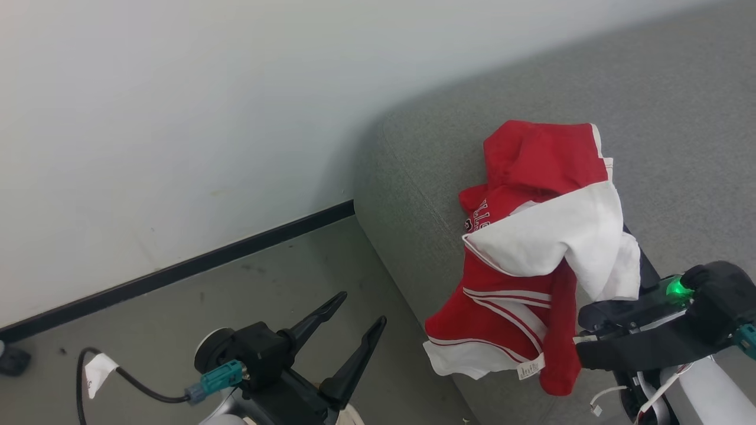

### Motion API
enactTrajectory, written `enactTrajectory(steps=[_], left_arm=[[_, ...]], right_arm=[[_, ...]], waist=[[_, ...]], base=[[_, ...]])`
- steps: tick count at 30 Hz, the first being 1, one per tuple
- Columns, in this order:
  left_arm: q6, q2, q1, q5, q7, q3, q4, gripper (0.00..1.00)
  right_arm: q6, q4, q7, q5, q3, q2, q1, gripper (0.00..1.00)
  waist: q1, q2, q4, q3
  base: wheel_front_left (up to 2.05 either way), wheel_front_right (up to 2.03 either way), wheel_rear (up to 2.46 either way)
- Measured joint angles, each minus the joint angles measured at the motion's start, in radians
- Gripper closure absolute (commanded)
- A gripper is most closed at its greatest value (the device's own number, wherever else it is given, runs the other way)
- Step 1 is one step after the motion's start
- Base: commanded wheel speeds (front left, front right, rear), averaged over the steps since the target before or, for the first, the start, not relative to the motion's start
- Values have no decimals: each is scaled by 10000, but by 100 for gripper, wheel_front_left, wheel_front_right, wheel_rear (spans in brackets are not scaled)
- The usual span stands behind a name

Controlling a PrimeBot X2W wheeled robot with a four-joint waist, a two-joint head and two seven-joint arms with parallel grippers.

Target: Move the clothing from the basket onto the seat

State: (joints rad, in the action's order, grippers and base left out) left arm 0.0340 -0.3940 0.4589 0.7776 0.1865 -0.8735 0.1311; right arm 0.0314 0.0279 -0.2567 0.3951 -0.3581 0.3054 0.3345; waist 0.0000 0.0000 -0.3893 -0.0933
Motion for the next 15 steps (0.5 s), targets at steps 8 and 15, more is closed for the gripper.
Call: enactTrajectory(steps=[8, 15], left_arm=[[21, -13, 76, -247, -86, -79, -67, 0], [19, -69, 108, -341, -92, -104, -326, 0]], right_arm=[[81, 685, 0, 17, 495, 2, -154, 100], [-52, 1143, 0, 19, 725, 219, 88, 100]], waist=[[0, 0, -235, -316], [0, 0, -223, -507]], base=[[0, 0, 0], [0, 0, 0]])
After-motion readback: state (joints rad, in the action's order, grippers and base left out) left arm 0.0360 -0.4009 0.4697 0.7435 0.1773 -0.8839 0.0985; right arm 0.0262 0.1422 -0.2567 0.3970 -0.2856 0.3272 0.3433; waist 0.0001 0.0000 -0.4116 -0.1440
